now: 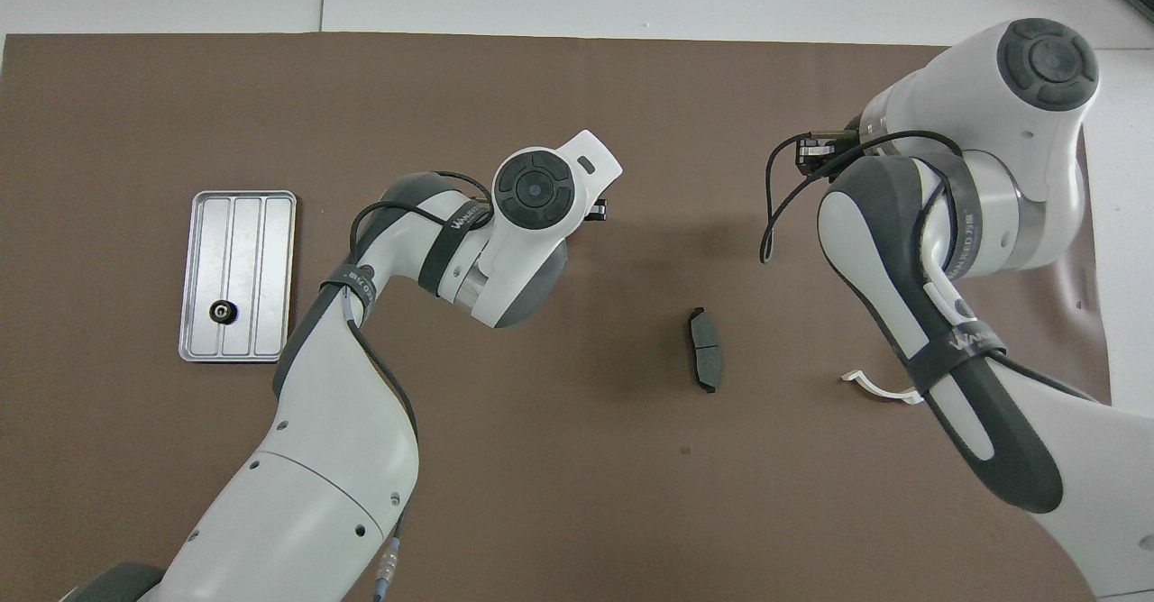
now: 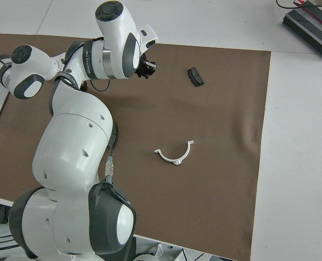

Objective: Pick bearing gear from pile to tray

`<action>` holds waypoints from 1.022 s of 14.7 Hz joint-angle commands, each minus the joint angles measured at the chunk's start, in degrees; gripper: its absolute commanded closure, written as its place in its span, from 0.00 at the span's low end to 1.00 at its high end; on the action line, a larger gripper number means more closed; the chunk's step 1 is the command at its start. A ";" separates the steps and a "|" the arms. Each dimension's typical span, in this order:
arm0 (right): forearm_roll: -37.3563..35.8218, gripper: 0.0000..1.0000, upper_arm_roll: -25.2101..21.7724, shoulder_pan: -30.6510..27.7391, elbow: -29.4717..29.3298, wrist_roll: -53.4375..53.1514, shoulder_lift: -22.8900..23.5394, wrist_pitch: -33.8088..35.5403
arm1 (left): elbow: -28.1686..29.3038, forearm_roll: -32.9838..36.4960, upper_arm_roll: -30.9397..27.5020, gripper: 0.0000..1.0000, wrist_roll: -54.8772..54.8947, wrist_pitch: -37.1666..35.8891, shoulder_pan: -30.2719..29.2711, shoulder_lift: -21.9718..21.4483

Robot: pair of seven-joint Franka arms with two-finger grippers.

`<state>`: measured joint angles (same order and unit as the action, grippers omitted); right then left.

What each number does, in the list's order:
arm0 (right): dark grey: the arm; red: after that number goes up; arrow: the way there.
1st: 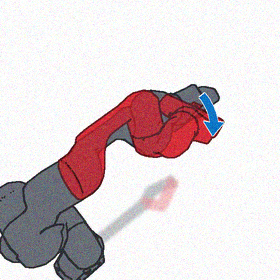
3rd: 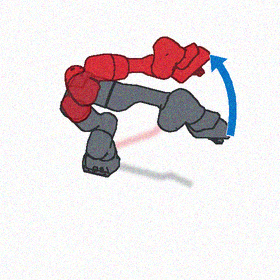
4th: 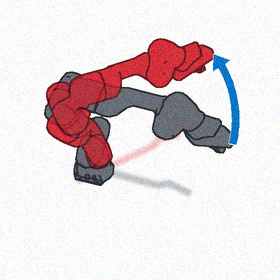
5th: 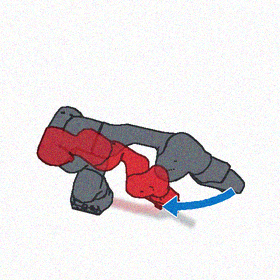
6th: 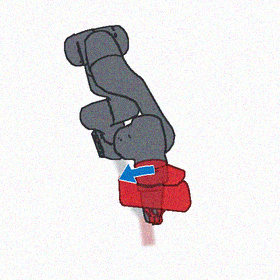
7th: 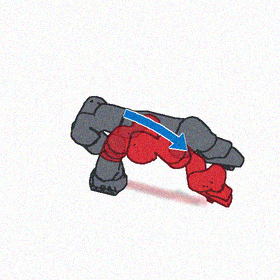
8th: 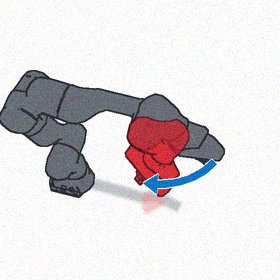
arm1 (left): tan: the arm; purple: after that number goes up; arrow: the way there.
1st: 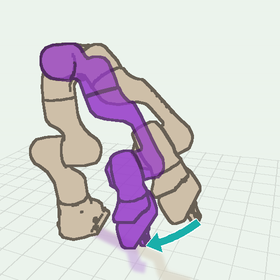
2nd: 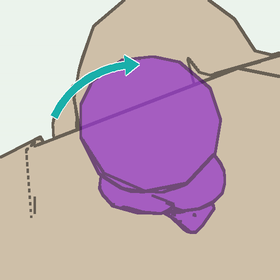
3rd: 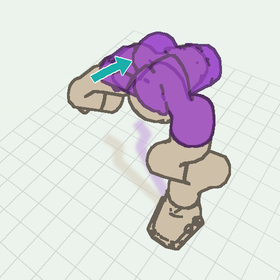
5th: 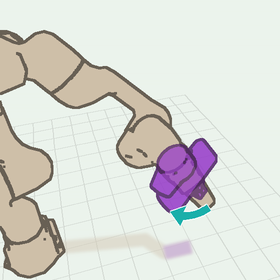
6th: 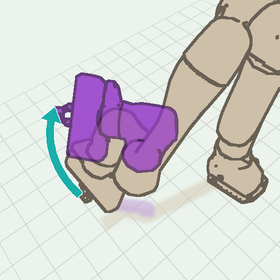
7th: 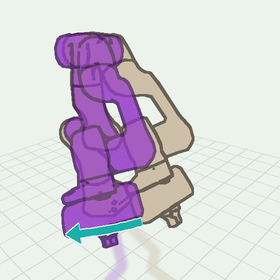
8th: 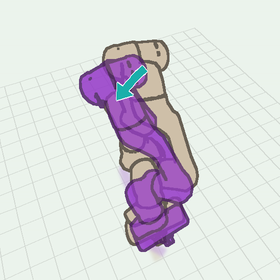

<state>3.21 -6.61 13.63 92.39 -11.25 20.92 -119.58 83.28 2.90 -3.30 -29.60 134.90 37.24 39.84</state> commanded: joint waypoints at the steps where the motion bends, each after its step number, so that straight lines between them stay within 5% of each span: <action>1: 0.39 1.00 0.46 0.78 0.78 -2.55 -0.44 0.05 | 2.75 1.76 -1.35 0.96 -1.33 -2.53 0.38 -3.09; 5: 0.48 1.00 0.81 3.06 0.25 -6.14 -0.44 0.05 | 9.69 2.11 -4.33 1.00 -0.72 -2.63 0.29 -9.50; 10: 0.48 1.00 0.81 11.58 0.34 -19.05 1.13 -8.19 | 22.87 2.11 -6.89 1.00 6.48 -1.83 -3.91 -20.75; 13: 0.22 1.00 0.81 15.62 -0.97 -24.76 4.90 -11.38 | 27.62 2.11 -6.80 1.00 12.96 -2.01 -9.36 -26.73; 15: -0.22 1.00 0.81 18.96 -7.62 -31.00 11.39 -11.82 | 29.30 2.03 -6.80 1.00 16.24 -2.36 -13.31 -28.76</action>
<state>3.23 -5.94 30.56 91.66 -37.21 25.70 -130.47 107.95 3.70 -10.78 -15.96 132.61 27.20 15.48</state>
